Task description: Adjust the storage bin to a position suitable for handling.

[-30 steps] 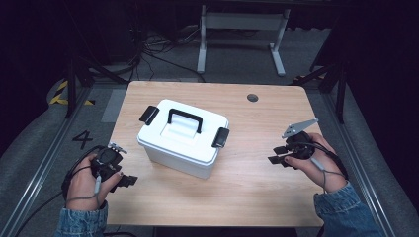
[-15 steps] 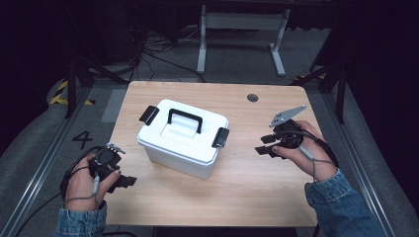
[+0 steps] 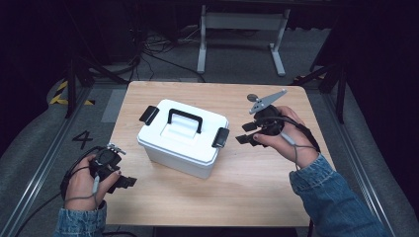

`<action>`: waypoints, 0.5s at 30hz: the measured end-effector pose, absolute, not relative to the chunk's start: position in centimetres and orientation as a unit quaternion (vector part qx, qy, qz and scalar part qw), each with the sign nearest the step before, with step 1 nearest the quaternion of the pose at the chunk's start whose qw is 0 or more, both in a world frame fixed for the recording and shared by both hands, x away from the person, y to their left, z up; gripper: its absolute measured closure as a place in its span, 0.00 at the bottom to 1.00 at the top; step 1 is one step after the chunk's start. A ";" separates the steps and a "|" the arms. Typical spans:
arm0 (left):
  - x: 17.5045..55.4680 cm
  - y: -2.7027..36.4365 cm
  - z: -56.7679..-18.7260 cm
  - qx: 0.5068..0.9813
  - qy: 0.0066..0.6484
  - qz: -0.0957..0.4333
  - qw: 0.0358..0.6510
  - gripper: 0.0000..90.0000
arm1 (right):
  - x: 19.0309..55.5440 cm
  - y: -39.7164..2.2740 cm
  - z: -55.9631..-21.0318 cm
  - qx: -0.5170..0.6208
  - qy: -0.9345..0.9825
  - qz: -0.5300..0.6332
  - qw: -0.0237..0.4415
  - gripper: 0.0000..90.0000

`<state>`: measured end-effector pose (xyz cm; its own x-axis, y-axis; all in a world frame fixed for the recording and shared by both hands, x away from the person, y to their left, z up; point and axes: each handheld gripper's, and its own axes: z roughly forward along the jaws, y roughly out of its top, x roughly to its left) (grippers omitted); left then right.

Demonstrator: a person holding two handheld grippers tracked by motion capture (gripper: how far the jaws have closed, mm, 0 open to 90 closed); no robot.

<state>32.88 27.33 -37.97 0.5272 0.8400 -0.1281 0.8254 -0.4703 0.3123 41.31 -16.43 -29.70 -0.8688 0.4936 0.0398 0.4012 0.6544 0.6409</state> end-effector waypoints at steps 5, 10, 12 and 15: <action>32.9 27.4 -37.9 0.858 0.484 0.027 0.170 0.27 | 42.2 -14.7 -29.2 0.237 0.909 0.337 0.068 0.55; 32.9 27.5 -37.9 0.854 0.489 0.030 0.176 0.26 | 43.0 -13.3 -29.0 0.235 0.908 0.342 0.063 0.55; 32.9 27.6 -37.9 0.854 0.489 0.031 0.175 0.26 | 43.2 -12.7 -28.9 0.232 0.908 0.343 0.064 0.55; 32.9 27.7 -37.9 0.851 0.493 0.032 0.177 0.26 | 43.8 -11.7 -28.6 0.227 0.908 0.346 0.059 0.55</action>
